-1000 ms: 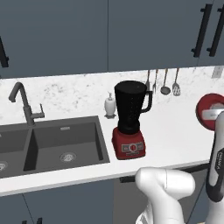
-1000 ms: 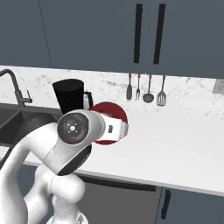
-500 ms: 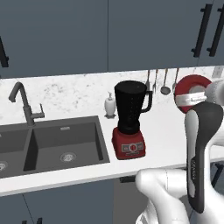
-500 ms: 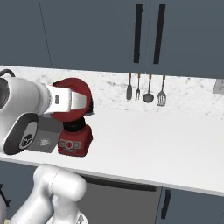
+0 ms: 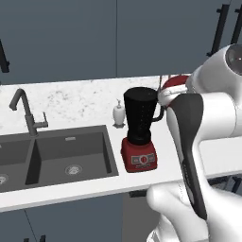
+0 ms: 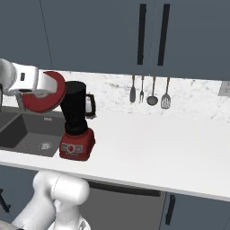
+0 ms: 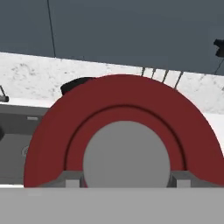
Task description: Close the lid blender by securely placing the lid on top.
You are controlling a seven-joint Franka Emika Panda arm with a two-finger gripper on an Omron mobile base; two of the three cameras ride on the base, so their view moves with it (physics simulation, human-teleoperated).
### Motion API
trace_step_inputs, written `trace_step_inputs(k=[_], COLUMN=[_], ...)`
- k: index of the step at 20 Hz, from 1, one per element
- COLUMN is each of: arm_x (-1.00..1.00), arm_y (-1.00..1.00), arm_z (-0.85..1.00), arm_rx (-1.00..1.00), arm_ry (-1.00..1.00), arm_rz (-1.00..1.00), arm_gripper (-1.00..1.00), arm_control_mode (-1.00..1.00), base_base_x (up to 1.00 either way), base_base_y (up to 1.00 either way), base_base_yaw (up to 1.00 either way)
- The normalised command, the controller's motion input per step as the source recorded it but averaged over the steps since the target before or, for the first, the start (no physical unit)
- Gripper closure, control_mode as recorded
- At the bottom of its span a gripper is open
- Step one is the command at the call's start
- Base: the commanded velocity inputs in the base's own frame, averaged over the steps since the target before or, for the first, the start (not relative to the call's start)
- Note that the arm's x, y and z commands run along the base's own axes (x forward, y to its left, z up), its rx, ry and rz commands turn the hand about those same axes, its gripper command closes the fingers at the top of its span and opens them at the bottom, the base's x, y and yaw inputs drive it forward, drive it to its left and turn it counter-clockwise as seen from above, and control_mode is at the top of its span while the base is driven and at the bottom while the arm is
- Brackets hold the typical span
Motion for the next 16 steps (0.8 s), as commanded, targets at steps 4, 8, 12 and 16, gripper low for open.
trace_step_inputs(k=[4, 8, 12, 16], arm_x=[0.22, 0.3, 0.33, 0.33], arm_y=[0.35, 0.08, 0.0, 0.0], arm_z=[0.07, 0.0, -0.01, -0.11], arm_rx=[0.02, 0.1, 0.13, 0.05], arm_ry=[0.18, 0.1, 0.01, 0.0], arm_rz=[0.0, 0.0, 0.0, 0.0], arm_gripper=[1.0, 1.0, 1.0, 1.0], arm_control_mode=[-1.0, -1.0, -1.0, -1.0], base_base_x=[0.0, 0.0, 0.0, 0.0], base_base_y=[0.0, 0.0, 0.0, 0.0], base_base_yaw=[0.0, 0.0, 0.0, 0.0])
